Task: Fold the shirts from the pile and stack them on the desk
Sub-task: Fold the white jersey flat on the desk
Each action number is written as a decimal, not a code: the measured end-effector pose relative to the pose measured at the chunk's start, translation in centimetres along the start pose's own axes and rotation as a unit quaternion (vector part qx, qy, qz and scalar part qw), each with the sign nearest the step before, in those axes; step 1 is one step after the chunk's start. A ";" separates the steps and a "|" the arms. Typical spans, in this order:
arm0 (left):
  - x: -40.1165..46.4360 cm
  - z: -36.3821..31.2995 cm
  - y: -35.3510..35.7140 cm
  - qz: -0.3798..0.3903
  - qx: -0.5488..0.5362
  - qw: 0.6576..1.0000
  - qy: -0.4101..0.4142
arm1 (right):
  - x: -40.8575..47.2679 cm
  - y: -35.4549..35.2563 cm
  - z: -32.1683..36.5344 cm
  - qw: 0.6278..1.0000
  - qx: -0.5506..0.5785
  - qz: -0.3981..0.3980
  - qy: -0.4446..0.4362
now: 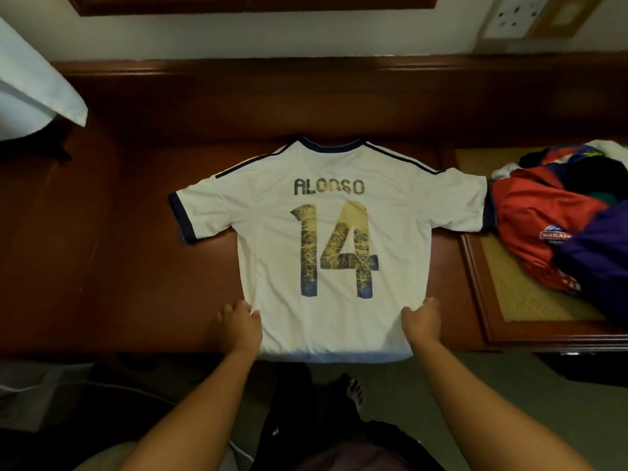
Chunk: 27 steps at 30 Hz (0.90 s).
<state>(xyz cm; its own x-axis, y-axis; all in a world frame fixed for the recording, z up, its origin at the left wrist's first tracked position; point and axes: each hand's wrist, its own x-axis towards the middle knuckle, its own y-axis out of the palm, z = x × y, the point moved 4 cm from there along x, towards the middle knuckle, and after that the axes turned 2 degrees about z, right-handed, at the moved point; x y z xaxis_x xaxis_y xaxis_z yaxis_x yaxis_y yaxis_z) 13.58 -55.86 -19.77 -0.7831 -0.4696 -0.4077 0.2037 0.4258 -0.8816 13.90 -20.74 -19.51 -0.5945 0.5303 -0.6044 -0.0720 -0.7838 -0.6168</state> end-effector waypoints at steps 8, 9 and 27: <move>-0.4 -0.9 -1.3 -0.012 -0.198 0.980 0.025 | 1.0 -0.9 -0.2 0.996 0.053 0.063 0.043; -0.7 -0.9 -1.6 -0.016 -0.241 0.970 0.017 | 1.0 -1.2 -0.1 0.995 0.073 0.066 0.022; 1.7 3.4 -2.6 -0.016 -0.473 0.855 -0.212 | 4.3 -8.1 -2.5 0.958 0.258 0.114 0.060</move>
<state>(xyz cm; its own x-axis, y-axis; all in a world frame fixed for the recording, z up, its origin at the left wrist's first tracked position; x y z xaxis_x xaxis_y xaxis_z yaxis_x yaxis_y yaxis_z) 13.70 -60.44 -18.98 -0.4543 -0.6459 -0.6136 -0.5372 0.7480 -0.3897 13.92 -11.34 -18.33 -0.5477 0.3362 -0.7661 -0.3563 -0.9223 -0.1499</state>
